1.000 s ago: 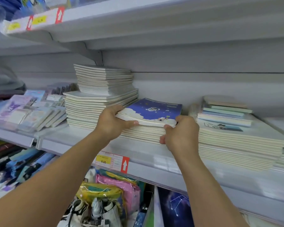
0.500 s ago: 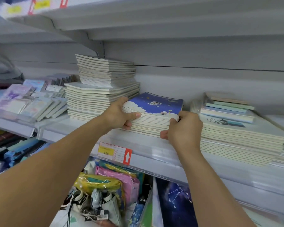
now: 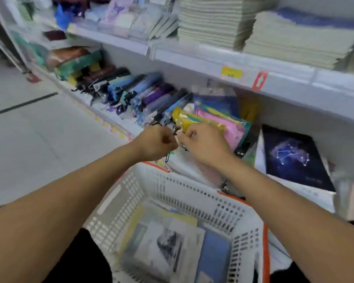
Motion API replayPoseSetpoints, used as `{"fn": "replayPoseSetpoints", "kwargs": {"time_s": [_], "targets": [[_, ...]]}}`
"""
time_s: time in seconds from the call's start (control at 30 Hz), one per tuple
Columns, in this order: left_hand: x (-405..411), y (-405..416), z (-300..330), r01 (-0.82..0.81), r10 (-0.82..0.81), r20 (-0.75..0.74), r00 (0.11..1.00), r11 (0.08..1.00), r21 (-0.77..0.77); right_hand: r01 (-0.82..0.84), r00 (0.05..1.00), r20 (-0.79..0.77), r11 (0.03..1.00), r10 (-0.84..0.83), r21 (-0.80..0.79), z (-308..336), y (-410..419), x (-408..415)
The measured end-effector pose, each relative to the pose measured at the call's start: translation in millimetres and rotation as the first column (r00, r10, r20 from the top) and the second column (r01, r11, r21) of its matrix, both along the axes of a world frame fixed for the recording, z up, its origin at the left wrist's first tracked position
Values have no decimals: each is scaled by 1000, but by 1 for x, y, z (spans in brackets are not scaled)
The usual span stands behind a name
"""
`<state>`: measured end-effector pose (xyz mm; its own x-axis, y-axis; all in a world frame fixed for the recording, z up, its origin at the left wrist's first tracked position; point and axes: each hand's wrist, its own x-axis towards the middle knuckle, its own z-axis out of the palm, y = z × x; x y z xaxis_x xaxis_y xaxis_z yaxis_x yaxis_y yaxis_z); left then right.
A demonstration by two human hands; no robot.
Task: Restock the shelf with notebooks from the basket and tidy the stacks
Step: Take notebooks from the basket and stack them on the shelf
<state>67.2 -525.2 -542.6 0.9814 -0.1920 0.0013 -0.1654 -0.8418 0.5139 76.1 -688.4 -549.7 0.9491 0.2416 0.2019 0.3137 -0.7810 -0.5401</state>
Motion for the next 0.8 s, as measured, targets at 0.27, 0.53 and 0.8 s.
{"fn": "replayPoseSetpoints", "kwargs": {"time_s": [0.27, 0.53, 0.8], "targets": [[-106, 84, -95, 125, 4, -482, 876, 964, 235, -511, 612, -790, 780, 36, -360, -235, 1, -96], [-121, 91, -140, 240, -16, -588, 809, 921, 306, -205, 644, -745, 900, -171, -384, -304, -20, -92], [-105, 80, -133, 323, -12, -615, 789, 858, 398, -187, 544, -828, 943, -133, -275, -301, -6, -74]]}}
